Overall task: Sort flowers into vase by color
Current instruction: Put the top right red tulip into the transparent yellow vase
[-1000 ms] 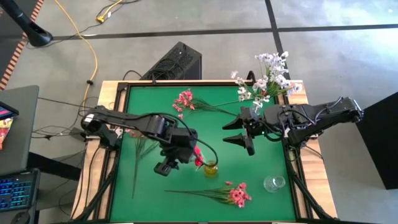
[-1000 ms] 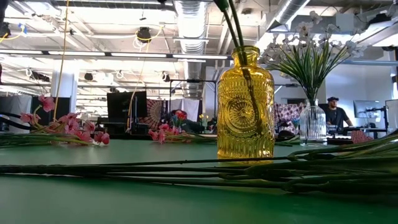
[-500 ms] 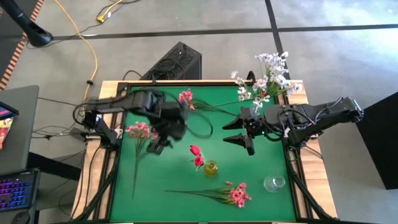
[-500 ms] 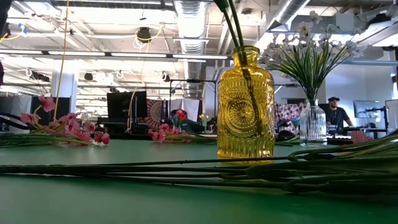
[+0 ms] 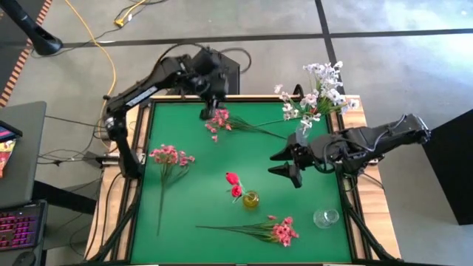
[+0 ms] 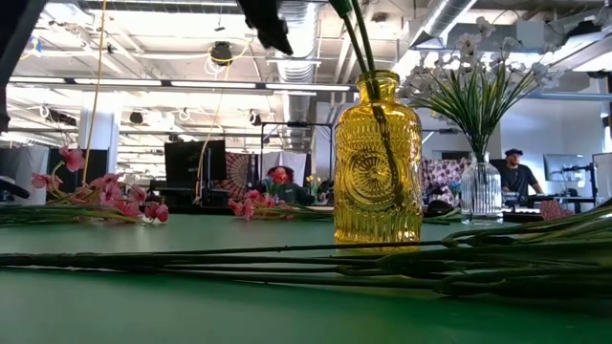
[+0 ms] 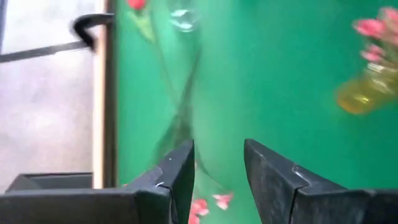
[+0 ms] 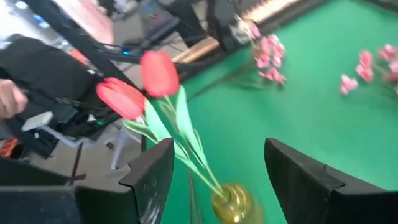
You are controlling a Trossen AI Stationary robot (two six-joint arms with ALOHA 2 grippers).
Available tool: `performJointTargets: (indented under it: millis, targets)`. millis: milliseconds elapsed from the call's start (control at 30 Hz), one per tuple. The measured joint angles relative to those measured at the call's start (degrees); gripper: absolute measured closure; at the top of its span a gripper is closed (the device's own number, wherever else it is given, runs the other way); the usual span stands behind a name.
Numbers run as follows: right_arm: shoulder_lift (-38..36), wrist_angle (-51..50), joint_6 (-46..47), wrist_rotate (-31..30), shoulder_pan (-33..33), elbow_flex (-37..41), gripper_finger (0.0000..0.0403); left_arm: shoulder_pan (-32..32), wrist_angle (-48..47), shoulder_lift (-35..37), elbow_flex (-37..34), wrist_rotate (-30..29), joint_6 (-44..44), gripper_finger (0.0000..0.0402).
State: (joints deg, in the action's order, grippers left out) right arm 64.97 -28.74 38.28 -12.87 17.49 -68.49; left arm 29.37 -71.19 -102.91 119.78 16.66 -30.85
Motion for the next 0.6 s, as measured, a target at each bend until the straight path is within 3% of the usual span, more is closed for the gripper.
performJointTargets:
  millis: [167, 400, 600]
  targets:
    - [0.0, -4.9, 6.6, -5.5, 3.8, 0.0, 0.0127, 5.2, 8.2, -6.1, 0.0, 1.0, 0.4, 0.0276]
    - [0.0, -9.6, 13.8, -10.8, 10.0, 0.0, 0.0127, 4.2, 20.6, -18.5, -0.1, 5.3, 2.4, 0.0276]
    - [0.0, -15.4, 20.5, -15.4, 14.6, 0.0, 0.0127, 0.1, 33.0, -26.4, -0.1, 0.0, 7.6, 0.0276]
